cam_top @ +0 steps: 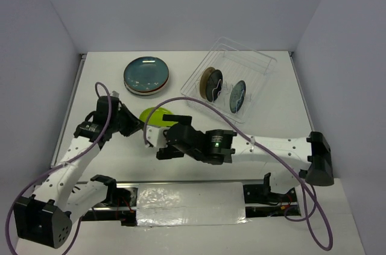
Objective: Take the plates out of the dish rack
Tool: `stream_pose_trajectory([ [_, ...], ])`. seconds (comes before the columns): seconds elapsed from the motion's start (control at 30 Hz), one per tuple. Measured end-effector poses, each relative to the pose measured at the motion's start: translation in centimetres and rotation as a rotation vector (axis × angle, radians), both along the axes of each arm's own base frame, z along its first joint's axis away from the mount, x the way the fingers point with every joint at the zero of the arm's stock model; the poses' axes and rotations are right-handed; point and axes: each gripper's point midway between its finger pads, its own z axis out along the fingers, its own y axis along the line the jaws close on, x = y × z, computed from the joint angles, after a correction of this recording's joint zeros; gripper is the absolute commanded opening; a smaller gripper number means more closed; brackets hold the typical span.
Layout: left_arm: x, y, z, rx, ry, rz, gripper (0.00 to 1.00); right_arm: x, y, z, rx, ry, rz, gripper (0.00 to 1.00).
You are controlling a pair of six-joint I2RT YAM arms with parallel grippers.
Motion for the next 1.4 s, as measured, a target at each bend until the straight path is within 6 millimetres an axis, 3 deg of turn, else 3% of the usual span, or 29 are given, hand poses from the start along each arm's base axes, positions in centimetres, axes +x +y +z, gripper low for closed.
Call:
stream_pose_trajectory([
  [0.17,0.7,2.2,-6.1,0.101,0.014,0.097,0.00,2.2,-4.8,0.7,0.194,0.093,-0.169,1.00],
  [0.3,2.5,2.7,-9.2,0.113,0.030,0.126,0.01,6.5,-9.4,3.4,0.437,0.177,-0.421,1.00],
  [0.33,2.9,2.7,-9.8,0.115,0.037,0.132,0.11,7.5,-10.5,3.5,0.497,0.218,-0.504,1.00],
  [0.4,3.6,3.0,-10.8,0.122,0.043,0.145,0.17,10.9,-13.8,3.1,0.579,0.263,-0.697,1.00],
  [0.5,3.8,3.2,-11.7,0.123,0.039,0.159,0.36,14.4,-18.1,0.6,0.660,0.361,-0.946,1.00],
  [0.53,3.8,3.3,-11.9,0.127,0.039,0.162,0.54,15.2,-19.4,-0.5,0.676,0.390,-1.024,1.00],
  [0.6,3.1,3.5,-12.7,0.137,0.060,0.166,0.71,16.6,-21.7,-2.8,0.696,0.444,-1.189,1.00],
  [0.63,2.8,3.7,-13.2,0.144,0.076,0.170,0.86,17.1,-22.3,-3.7,0.699,0.466,-1.259,1.00],
  [0.67,2.3,3.8,-13.5,0.150,0.092,0.167,0.92,17.6,-22.7,-4.3,0.705,0.483,-1.312,1.00],
  [0.7,2.4,3.7,-13.3,0.140,0.087,0.172,0.98,18.0,-22.8,-4.8,0.714,0.497,-1.355,0.99],
  [0.9,-0.1,4.5,-10.8,0.166,0.060,0.165,0.99,21.0,-23.2,-5.4,0.804,0.515,-1.502,0.87],
  [0.97,-0.8,4.7,-8.5,0.171,-0.006,0.157,0.99,21.7,-23.7,-5.7,0.820,0.511,-1.537,0.81],
  [1.07,-1.1,4.9,-3.7,0.175,-0.137,0.132,0.99,22.7,-24.5,-6.8,0.817,0.496,-1.593,0.59],
  [1.13,-1.1,5.0,-0.9,0.182,-0.204,0.118,1.00,23.1,-25.0,-7.6,0.805,0.484,-1.629,0.52],
  [1.23,-1.3,5.3,2.1,0.215,-0.272,0.098,1.00,23.3,-25.4,-8.9,0.776,0.477,-1.664,0.34],
  [1.37,-2.0,5.9,2.1,0.271,-0.259,0.071,1.00,23.2,-25.4,-9.1,0.782,0.479,-1.682,0.13],
  [1.4,-2.2,6.0,1.7,0.284,-0.242,0.062,1.00,23.2,-25.4,-9.1,0.789,0.481,-1.686,0.12],
])
